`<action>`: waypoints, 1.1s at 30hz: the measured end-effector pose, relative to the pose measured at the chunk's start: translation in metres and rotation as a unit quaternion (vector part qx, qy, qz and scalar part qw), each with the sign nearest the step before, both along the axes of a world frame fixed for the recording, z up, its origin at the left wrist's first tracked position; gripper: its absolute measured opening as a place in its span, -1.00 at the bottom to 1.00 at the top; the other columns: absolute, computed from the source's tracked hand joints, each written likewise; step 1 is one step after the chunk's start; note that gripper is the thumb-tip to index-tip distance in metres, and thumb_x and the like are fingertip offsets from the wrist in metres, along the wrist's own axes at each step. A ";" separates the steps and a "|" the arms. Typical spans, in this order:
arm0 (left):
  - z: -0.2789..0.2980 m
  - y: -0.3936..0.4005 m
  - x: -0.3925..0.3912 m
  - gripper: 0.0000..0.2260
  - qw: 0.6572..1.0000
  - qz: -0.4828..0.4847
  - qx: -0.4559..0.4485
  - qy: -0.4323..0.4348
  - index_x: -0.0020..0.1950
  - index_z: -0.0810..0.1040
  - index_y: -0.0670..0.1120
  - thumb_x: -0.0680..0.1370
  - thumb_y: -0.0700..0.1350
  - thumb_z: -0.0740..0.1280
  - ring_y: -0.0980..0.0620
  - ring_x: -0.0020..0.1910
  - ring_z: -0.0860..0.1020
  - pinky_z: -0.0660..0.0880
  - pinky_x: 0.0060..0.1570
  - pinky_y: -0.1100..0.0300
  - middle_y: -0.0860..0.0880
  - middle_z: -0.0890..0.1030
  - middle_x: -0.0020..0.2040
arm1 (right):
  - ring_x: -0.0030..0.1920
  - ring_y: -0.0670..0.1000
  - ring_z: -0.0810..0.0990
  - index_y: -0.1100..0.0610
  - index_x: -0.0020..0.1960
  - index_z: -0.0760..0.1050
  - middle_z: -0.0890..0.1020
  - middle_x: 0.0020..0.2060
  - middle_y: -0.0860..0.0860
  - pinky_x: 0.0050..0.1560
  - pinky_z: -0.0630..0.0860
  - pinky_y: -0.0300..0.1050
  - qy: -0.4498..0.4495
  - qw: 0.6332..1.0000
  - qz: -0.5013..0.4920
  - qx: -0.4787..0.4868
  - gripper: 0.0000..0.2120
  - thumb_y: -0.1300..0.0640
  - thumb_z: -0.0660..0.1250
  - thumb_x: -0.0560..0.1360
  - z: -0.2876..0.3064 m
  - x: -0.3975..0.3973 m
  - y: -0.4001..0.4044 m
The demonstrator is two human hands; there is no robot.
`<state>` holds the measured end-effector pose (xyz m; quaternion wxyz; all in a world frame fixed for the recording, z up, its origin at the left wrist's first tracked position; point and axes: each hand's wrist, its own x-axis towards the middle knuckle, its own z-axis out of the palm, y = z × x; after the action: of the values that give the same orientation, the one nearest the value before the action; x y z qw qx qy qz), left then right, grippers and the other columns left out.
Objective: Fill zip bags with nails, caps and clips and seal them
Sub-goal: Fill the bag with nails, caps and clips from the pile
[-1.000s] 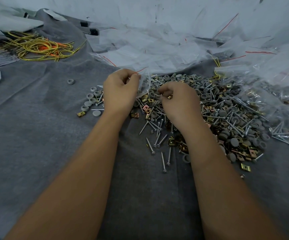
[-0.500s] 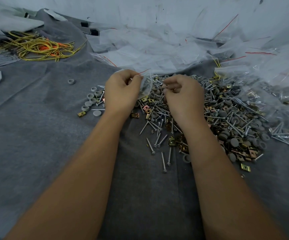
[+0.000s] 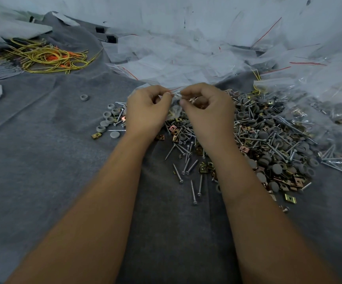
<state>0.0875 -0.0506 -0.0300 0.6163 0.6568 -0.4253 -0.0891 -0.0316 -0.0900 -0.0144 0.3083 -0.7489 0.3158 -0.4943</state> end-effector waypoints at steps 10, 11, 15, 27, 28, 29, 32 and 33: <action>0.000 -0.002 0.002 -0.84 0.999 0.023 -0.018 0.032 -0.20 0.65 -0.03 0.52 -0.17 0.30 0.10 -0.37 0.42 0.35 -0.33 0.17 -0.21 0.60 -0.32 | -0.12 -0.13 0.61 0.06 0.02 0.61 0.65 -0.12 -0.07 -0.10 0.53 -0.28 -0.020 0.998 -0.053 0.017 -0.82 0.28 0.33 0.52 -0.004 -0.003 -0.008; 0.000 -0.002 0.003 -0.84 0.999 0.030 -0.020 0.036 -0.19 0.64 -0.04 0.53 -0.17 0.30 0.11 -0.36 0.43 0.37 -0.32 0.19 -0.22 0.62 -0.30 | -0.11 -0.14 0.60 0.03 0.01 0.60 0.64 -0.10 -0.07 -0.11 0.52 -0.28 -0.010 0.997 -0.068 0.026 -0.81 0.28 0.30 0.53 -0.005 -0.004 -0.010; 0.000 -0.002 0.006 -0.84 0.995 0.059 -0.048 0.069 -0.14 0.65 -0.07 0.54 -0.20 0.28 0.24 -0.52 0.34 0.26 -0.46 0.40 0.05 0.47 -0.45 | -0.07 -0.10 0.56 -0.02 0.12 0.58 0.60 0.03 -0.05 -0.15 0.47 -0.18 0.072 0.992 -0.071 0.070 -0.62 0.36 0.17 0.50 -0.008 -0.008 -0.016; 0.001 -0.002 0.004 -0.84 0.993 0.061 -0.058 0.081 -0.10 0.65 -0.10 0.54 -0.23 0.26 0.23 -0.55 0.31 0.23 -0.50 0.40 0.08 0.44 -0.46 | 0.19 0.11 0.46 -0.12 0.24 0.54 0.59 0.10 -0.01 0.23 0.40 0.10 0.344 0.937 -0.029 -0.048 -0.67 0.15 0.25 0.53 -0.013 -0.003 -0.011; 0.001 -0.002 0.005 -0.84 0.993 0.061 -0.056 0.079 -0.10 0.65 -0.10 0.54 -0.22 0.27 0.23 -0.55 0.32 0.24 -0.50 0.39 0.09 0.44 -0.47 | 0.17 0.11 0.47 -0.10 0.20 0.56 0.61 0.07 -0.02 0.21 0.41 0.11 0.334 0.941 -0.028 -0.041 -0.69 0.16 0.27 0.52 -0.012 -0.003 -0.010; 0.001 -0.002 0.005 -0.84 0.994 0.062 -0.053 0.075 -0.10 0.65 -0.09 0.54 -0.21 0.27 0.23 -0.54 0.33 0.25 -0.49 0.39 0.09 0.45 -0.46 | 0.13 0.11 0.49 -0.09 0.15 0.57 0.62 0.02 -0.04 0.19 0.43 0.11 0.322 0.946 -0.026 -0.034 -0.72 0.17 0.29 0.51 -0.012 -0.003 -0.009; 0.000 -0.002 0.005 -0.85 0.995 0.063 -0.050 0.065 -0.10 0.66 -0.09 0.53 -0.19 0.28 0.24 -0.50 0.35 0.29 -0.45 0.38 0.06 0.49 -0.42 | 0.04 0.11 0.55 -0.09 -0.03 0.52 0.58 -0.17 -0.10 0.13 0.48 0.11 0.282 0.959 -0.020 -0.012 -0.81 0.19 0.35 0.47 -0.012 -0.003 -0.007; 0.000 -0.002 0.005 -0.85 0.995 0.062 -0.050 0.065 -0.10 0.66 -0.09 0.53 -0.18 0.28 0.23 -0.50 0.35 0.28 -0.45 0.38 0.06 0.49 -0.42 | 0.02 0.10 0.55 -0.10 -0.08 0.48 0.57 -0.20 -0.11 0.11 0.49 0.11 0.275 0.961 -0.021 -0.011 -0.81 0.19 0.36 0.46 -0.012 -0.004 -0.007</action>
<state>0.0927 -0.0523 -0.0300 0.6792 0.6429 -0.3467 -0.0716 -0.0352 -0.0971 -0.0265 0.1908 -0.8524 0.3989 -0.2792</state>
